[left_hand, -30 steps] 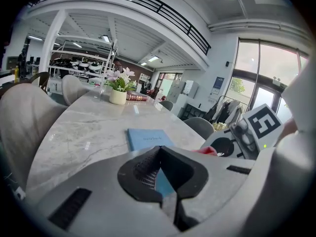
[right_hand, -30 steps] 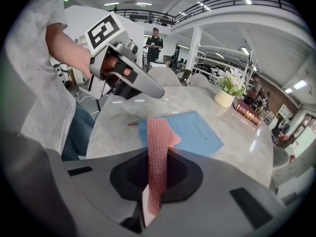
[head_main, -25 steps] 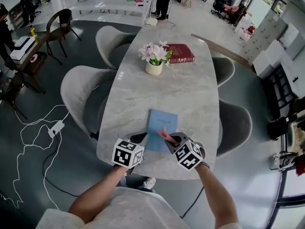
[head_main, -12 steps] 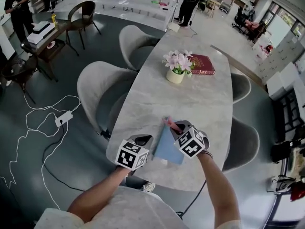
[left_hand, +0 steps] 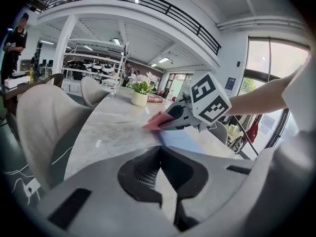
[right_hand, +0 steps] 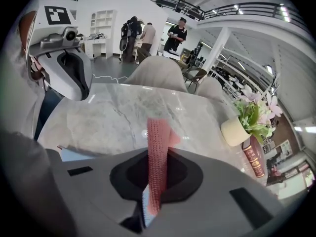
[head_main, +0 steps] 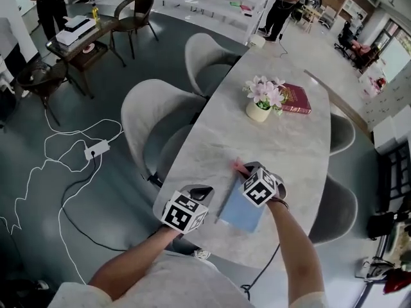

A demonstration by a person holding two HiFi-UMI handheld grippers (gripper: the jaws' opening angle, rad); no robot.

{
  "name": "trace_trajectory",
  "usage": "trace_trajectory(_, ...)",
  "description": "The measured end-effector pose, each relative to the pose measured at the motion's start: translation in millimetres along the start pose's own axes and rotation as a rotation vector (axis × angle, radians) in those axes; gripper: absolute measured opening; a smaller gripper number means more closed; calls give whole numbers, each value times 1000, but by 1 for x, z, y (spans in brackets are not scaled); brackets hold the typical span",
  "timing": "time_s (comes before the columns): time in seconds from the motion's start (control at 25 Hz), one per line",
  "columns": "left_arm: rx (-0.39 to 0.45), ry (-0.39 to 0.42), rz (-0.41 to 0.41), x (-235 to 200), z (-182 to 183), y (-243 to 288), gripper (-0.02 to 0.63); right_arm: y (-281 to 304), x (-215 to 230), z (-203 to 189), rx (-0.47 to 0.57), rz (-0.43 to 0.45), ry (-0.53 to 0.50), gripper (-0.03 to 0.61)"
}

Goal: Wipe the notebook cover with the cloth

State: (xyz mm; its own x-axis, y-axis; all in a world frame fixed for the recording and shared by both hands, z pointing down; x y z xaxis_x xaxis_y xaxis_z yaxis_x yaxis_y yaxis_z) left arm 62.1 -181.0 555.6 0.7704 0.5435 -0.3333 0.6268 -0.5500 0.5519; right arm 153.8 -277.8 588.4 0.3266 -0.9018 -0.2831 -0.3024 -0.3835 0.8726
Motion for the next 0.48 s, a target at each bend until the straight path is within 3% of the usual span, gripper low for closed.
trace_trajectory(0.48,1,-24,35,-13,-4,-5,8,18,-8,-9,-33,72,19,15)
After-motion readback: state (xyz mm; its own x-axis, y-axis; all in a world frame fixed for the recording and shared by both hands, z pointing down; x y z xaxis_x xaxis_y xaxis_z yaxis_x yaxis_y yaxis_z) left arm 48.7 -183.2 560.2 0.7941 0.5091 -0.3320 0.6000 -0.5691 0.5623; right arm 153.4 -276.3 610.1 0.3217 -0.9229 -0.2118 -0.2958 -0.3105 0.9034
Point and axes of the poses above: the fingertips, and each gripper's own axes: y forward along the fingers, x to its right, z out of its top, the point moved 2 cm from there along -y, backward along the fingers, and after that the axes turned 1 degree about -x, right-handed, at the moved point
